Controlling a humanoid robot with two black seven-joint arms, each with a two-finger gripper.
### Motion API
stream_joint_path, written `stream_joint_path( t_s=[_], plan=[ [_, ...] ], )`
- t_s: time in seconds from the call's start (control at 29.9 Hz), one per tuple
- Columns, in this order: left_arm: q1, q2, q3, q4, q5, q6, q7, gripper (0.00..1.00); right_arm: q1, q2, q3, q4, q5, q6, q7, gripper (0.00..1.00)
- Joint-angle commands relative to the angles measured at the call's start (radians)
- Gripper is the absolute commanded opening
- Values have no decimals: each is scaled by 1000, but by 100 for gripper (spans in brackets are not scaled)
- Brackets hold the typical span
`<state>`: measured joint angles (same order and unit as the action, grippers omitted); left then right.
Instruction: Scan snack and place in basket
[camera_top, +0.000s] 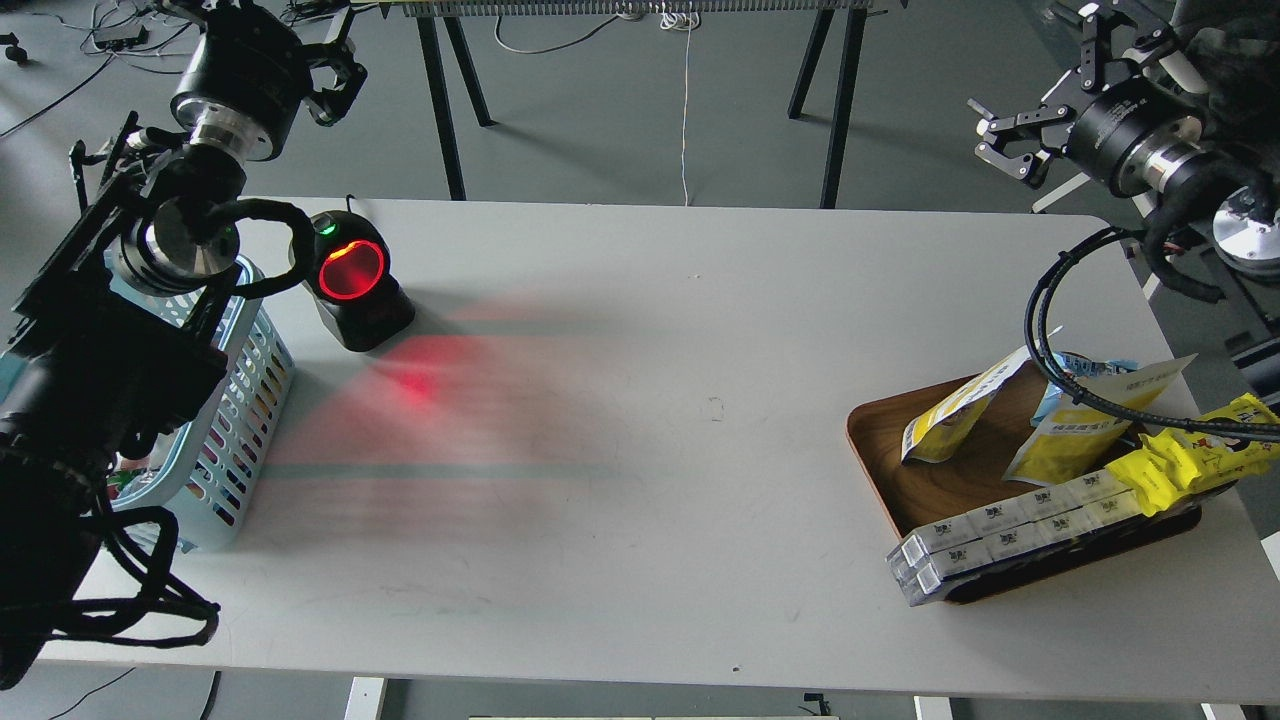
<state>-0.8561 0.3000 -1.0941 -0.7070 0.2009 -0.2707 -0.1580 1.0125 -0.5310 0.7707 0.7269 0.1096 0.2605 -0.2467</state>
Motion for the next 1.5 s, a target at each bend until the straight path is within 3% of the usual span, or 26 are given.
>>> stream_joint_path(
  t_s=[0.0, 0.13, 0.33, 0.5, 0.67, 0.74, 0.87, 1.07, 1.3, 1.47],
  plan=[
    [0, 1, -6, 0, -2, -1, -2, 100, 154, -69, -204, 0, 2, -1, 1, 99],
    [0, 1, -9, -17, -2, -1, -8, 100, 341, -112, -463, 11, -1, -4, 1, 99],
    [0, 4, -9, -29, -2, -2, -28, 100, 621, -145, -821, 87, 15, -90, 0, 99],
    [0, 10, -10, -29, -2, -2, -28, 100, 944, -187, -1218, 300, 93, -96, -9, 99],
    [0, 16, -9, -29, -2, -5, -28, 100, 1263, -175, -1569, 561, 186, -132, -86, 99],
    [2, 17, -7, -29, -2, -8, -28, 100, 1331, -159, -1675, 662, 189, -152, -95, 99],
    [3, 19, -6, -29, -2, -7, -28, 100, 1356, -173, -1804, 730, 188, -191, -120, 98],
    [8, 17, -4, -29, -2, -5, -28, 100, 1354, -303, -1854, 851, 189, -210, -192, 97],
    [11, 16, -1, -29, -2, -2, -28, 100, 1230, -339, -1838, 891, 191, -300, -190, 97],
    [11, 17, 0, -29, -2, -2, -28, 100, 1071, -339, -1719, 894, 186, -365, -189, 97]
  ],
)
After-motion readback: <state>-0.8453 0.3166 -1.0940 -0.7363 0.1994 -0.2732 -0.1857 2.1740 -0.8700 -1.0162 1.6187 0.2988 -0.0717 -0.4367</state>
